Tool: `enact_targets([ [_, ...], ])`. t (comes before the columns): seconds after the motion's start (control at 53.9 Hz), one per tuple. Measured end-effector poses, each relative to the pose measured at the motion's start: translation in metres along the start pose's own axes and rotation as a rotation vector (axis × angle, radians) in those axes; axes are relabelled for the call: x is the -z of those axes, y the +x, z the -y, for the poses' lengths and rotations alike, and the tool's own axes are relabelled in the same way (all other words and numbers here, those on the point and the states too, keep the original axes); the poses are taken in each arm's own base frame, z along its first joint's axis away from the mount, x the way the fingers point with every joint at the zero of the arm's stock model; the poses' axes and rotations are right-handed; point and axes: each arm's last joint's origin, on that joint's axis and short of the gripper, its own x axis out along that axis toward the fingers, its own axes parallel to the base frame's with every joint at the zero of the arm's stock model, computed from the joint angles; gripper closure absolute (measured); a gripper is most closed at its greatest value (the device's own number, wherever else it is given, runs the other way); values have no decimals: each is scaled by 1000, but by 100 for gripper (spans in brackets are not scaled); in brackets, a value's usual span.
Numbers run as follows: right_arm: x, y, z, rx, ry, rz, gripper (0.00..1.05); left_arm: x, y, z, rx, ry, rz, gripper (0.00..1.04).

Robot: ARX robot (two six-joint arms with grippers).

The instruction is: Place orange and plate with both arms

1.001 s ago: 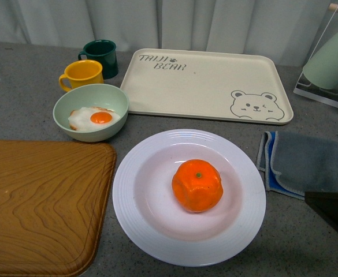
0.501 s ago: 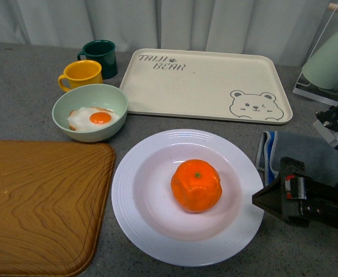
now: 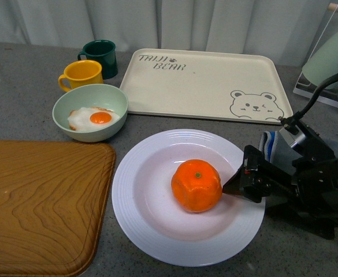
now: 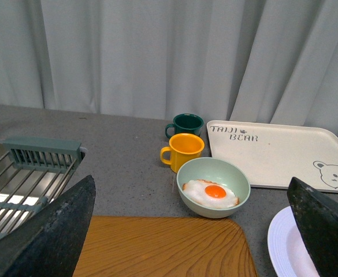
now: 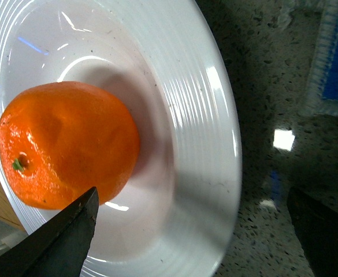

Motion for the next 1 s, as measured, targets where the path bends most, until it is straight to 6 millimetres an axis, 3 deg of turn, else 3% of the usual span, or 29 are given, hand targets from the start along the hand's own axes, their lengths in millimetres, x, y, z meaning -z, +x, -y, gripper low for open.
enact_targets([
  [0.093,-6,3,-2,51,42,-11,19,0,0,0,0,0,0,7],
  [0.278,-11,5,1,148,86,-22,50,0,0,0,0,0,0,7],
  [0.501,-11,3,8,110,119,-53,83,0,0,0,0,0,0,7],
  [0.89,-15,-18,6,-129,151,-15,100,0,0,0,0,0,0,7],
  [1.001,-10,-20,11,-193,171,11,101,0,0,0,0,0,0,7],
])
